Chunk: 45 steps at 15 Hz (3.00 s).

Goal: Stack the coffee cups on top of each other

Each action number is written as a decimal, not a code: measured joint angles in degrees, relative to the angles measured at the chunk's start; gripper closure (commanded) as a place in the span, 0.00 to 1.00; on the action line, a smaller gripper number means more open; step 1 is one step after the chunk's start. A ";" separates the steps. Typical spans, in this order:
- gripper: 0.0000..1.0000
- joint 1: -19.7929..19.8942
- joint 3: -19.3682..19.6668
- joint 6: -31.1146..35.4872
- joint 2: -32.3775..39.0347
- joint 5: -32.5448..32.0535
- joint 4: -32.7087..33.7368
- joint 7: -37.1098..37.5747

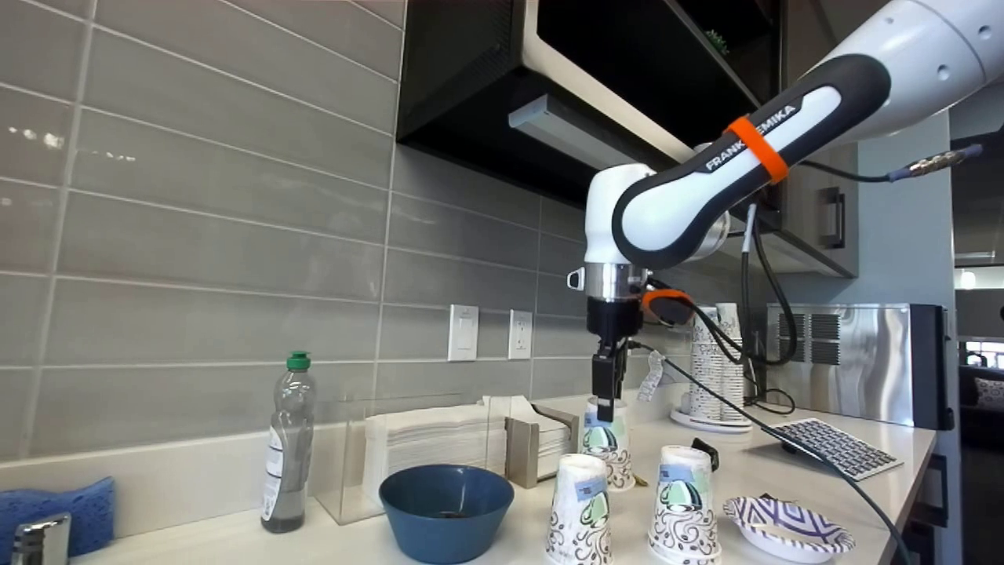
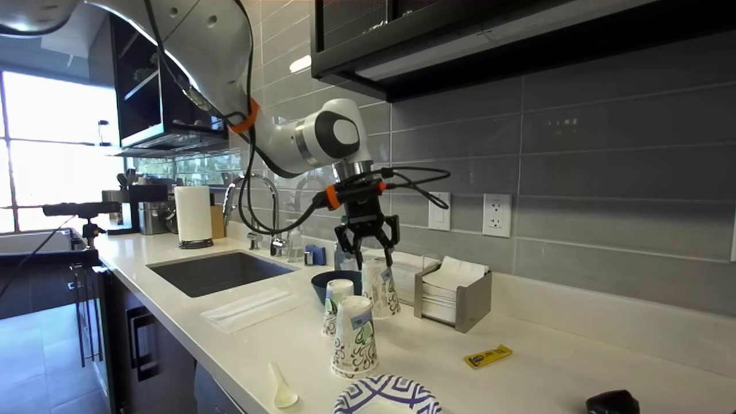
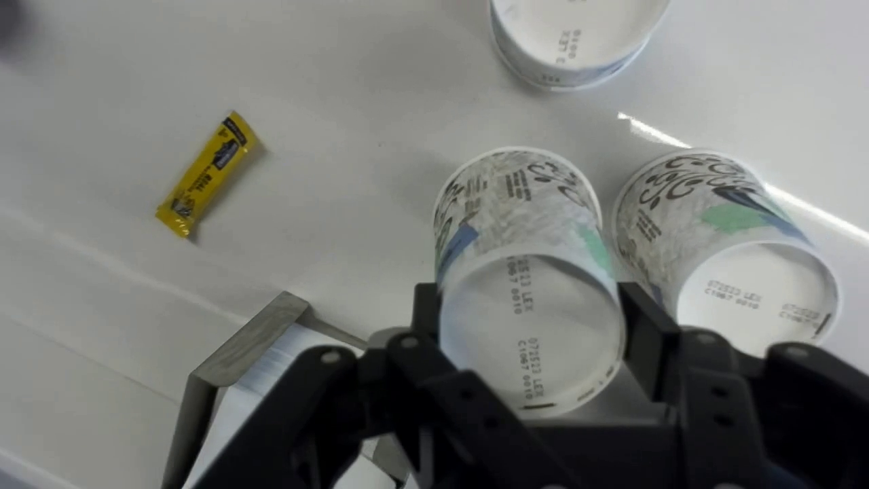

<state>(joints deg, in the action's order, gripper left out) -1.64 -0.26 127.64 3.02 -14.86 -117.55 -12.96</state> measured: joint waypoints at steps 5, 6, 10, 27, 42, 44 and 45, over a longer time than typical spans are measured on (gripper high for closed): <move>0.60 -1.73 -2.50 -5.80 -6.60 -4.71 -0.17 3.28; 0.60 -2.12 -3.22 -6.85 -7.51 -5.20 -0.15 3.58; 0.60 -3.72 -5.88 -9.53 -9.63 -5.74 -0.05 3.89; 0.60 -4.55 -6.65 -7.74 -5.20 -2.16 1.41 1.75; 0.00 -3.99 -5.62 -2.09 1.34 4.10 1.12 0.34; 0.00 -3.81 -5.62 -1.26 2.65 5.26 0.89 -0.05; 0.00 -3.71 -5.61 -1.14 3.18 5.77 0.76 -0.15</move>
<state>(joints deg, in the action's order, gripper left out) -5.35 -5.87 126.49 6.20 -9.09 -116.79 -13.11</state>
